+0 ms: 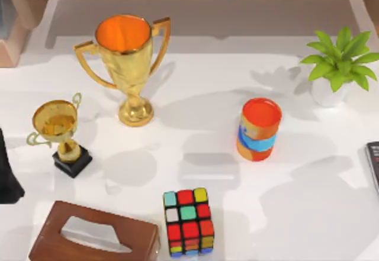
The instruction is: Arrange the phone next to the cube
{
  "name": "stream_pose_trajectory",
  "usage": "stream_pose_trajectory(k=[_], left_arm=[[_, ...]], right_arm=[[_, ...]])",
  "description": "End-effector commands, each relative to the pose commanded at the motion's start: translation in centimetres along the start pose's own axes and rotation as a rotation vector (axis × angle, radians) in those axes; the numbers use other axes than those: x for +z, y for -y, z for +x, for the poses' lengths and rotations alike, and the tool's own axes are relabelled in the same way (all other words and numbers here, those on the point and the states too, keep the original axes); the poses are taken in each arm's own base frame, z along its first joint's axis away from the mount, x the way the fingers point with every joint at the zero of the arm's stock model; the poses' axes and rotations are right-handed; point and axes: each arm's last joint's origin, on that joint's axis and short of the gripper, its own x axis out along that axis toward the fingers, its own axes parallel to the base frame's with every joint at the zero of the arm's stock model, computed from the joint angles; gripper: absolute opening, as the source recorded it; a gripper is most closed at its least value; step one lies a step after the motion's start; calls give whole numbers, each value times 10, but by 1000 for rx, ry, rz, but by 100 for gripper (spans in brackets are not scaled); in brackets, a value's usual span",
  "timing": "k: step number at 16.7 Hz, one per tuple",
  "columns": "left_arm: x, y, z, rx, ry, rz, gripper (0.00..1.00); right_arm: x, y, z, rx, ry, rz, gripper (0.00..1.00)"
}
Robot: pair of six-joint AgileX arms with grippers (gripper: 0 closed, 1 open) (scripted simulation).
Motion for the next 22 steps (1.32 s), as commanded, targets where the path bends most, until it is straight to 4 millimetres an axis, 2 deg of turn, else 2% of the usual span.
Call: stream_pose_trajectory(k=[5, 9, 11, 17, 22], left_arm=[[0, 0, 0, 0, 0, 0, 100], [0, 0, 0, 0, 0, 0, 100], [0, 0, 0, 0, 0, 0, 100], [0, 0, 0, 0, 0, 0, 100], [0, 0, 0, 0, 0, 0, 100]], right_arm=[[13, 45, 63, 186, -234, -105, 100], [11, 64, 101, 299, -330, -150, 100], [9, 67, 108, 320, -345, -158, 100], [10, 65, 109, 321, -345, -159, 100], [-2, 57, 139, 318, -343, -158, 100]])
